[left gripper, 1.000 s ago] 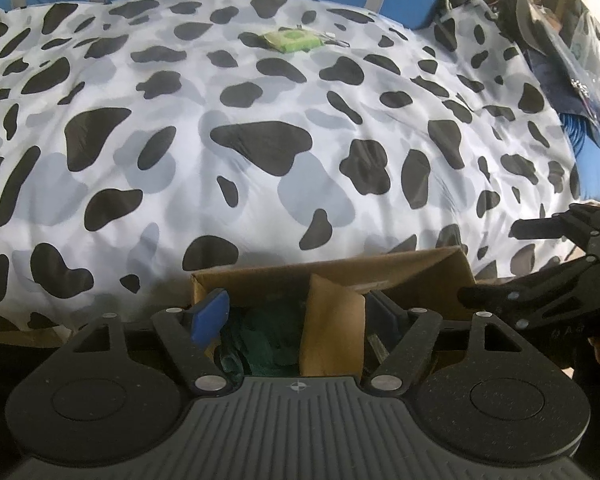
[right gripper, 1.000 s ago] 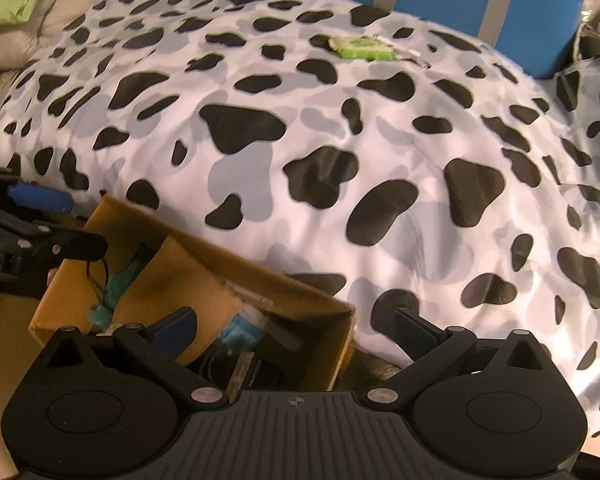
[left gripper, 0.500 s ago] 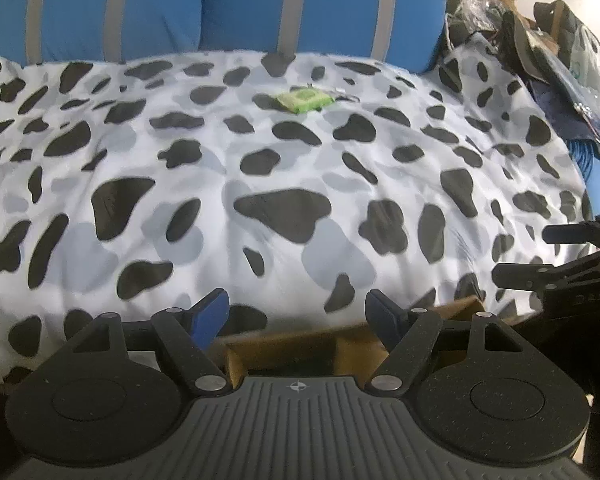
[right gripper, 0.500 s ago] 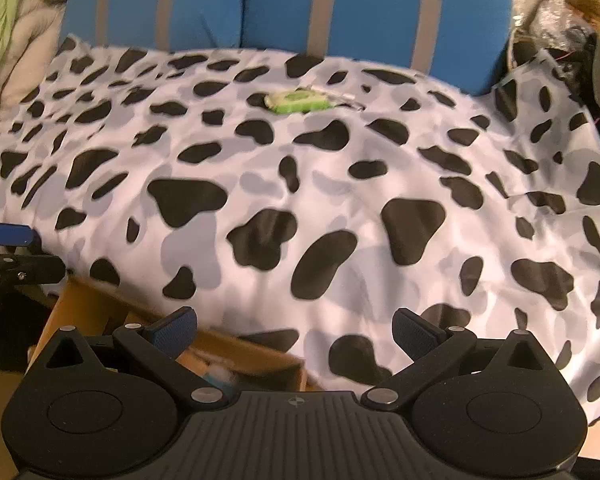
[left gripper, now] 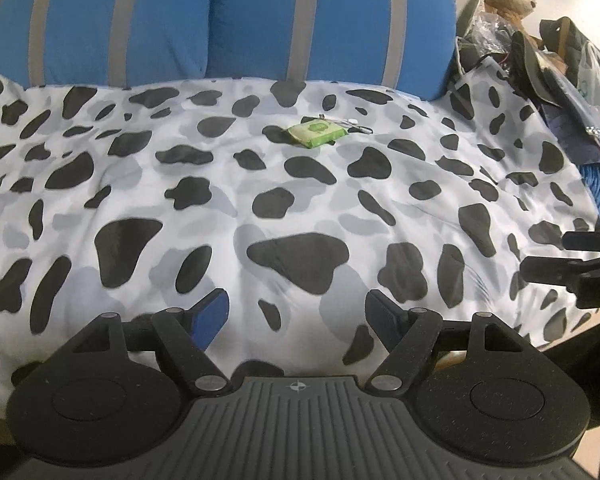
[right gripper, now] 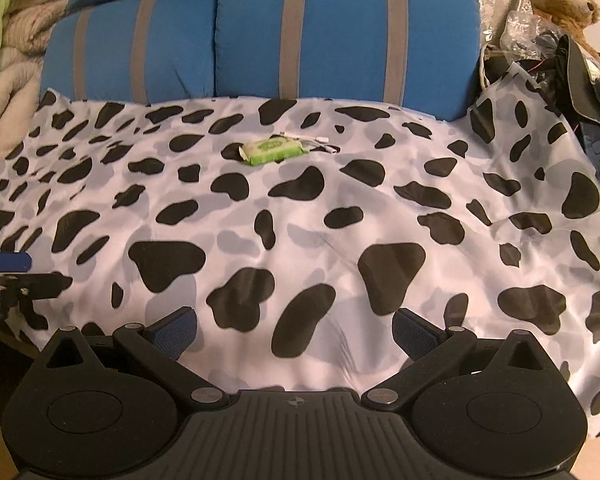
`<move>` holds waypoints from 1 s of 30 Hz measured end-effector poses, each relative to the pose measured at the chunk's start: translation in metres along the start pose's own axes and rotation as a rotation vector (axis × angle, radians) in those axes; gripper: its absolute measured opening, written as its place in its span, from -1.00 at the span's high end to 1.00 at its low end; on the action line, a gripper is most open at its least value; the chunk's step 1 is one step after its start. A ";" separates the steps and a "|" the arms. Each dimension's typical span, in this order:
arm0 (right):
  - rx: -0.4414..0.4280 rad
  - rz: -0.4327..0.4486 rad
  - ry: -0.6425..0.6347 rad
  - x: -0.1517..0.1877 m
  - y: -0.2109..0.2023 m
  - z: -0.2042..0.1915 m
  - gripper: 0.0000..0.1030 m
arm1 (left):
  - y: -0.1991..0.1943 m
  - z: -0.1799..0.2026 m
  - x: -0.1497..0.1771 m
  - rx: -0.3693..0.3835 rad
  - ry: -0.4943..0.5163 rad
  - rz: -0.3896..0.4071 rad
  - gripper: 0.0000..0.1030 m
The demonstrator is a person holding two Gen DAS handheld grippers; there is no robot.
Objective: Organize soft objects
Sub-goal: 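Move the left gripper over the green-and-white wipes packet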
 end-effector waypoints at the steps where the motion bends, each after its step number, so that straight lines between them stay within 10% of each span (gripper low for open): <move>1: -0.002 0.004 -0.002 -0.001 0.000 0.000 -1.00 | 0.002 0.000 -0.001 -0.001 0.006 0.003 -0.45; 30: 0.012 0.020 -0.043 -0.054 0.073 0.005 -1.00 | 0.084 -0.001 -0.058 0.021 0.189 0.024 -0.55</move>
Point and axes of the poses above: each gripper's, at about its wrist camera, not at the fingertips, and y roughly the way its jaws point, z to its right, x to its underside, the point moved 4 cm from there along y, roughly the way its jaws point, and after that the axes turned 5 degrees about x, right-handed, at the moved point
